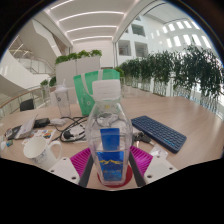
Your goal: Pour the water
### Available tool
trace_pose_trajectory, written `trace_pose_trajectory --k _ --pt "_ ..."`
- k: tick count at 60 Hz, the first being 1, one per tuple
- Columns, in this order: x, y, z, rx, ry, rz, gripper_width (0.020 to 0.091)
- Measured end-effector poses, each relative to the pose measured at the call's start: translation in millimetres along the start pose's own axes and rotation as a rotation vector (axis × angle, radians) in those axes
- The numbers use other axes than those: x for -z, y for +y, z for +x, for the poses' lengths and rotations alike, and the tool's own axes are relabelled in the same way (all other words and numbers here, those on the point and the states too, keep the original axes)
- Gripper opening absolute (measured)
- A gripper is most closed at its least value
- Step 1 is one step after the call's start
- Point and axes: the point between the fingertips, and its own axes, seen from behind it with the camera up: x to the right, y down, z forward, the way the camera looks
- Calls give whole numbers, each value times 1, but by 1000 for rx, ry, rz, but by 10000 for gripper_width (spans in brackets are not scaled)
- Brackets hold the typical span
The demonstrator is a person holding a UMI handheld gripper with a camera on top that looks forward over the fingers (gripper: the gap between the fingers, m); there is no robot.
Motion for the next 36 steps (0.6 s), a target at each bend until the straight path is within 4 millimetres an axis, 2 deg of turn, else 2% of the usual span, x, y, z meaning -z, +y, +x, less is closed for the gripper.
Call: trace_pose_trajectory --k 3,4,7,11,17,24,31,36 --pt "13 -1 -3 -11 -11 -17 834" --pt "18 -2 -4 -14 -13 -16 855" --pt "37 -1 -3 -9 -9 -19 827" --pt "68 -3 -3 10 10 -20 833" --pt "128 -3 -12 11 21 -50 831" --pt "199 -12 -25 -12 38 -44 832" --pt "261 -27 -49 -34 53 -25 833" --pt "302 -33 -75 -66 48 -28 831"
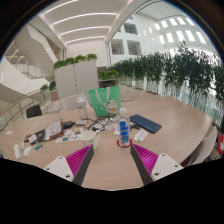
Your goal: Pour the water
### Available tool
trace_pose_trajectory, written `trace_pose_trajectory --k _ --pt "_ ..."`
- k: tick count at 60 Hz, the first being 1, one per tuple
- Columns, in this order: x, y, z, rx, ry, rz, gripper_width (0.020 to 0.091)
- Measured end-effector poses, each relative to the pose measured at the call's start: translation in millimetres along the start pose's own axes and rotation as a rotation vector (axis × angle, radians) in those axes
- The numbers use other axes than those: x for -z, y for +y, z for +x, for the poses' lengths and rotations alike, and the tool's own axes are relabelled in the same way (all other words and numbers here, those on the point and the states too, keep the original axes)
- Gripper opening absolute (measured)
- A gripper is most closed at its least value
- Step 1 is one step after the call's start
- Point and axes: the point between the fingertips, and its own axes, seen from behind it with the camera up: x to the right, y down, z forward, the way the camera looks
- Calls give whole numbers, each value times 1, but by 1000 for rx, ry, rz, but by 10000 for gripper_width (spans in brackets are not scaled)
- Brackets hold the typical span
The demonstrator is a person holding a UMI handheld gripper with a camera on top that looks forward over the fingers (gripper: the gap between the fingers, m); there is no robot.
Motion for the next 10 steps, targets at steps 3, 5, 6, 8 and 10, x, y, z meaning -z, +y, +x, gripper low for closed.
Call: trace_pose_trajectory --k 3,5,6,8,10 --pt "27 -4 -15 -6 -3 9 830" --pt "42 -7 -27 -4 2 17 832" --pt "52 -9 -30 -1 3 21 832" --pt "71 -12 -39 4 6 29 832" --pt "89 -14 -48 10 8 37 831"
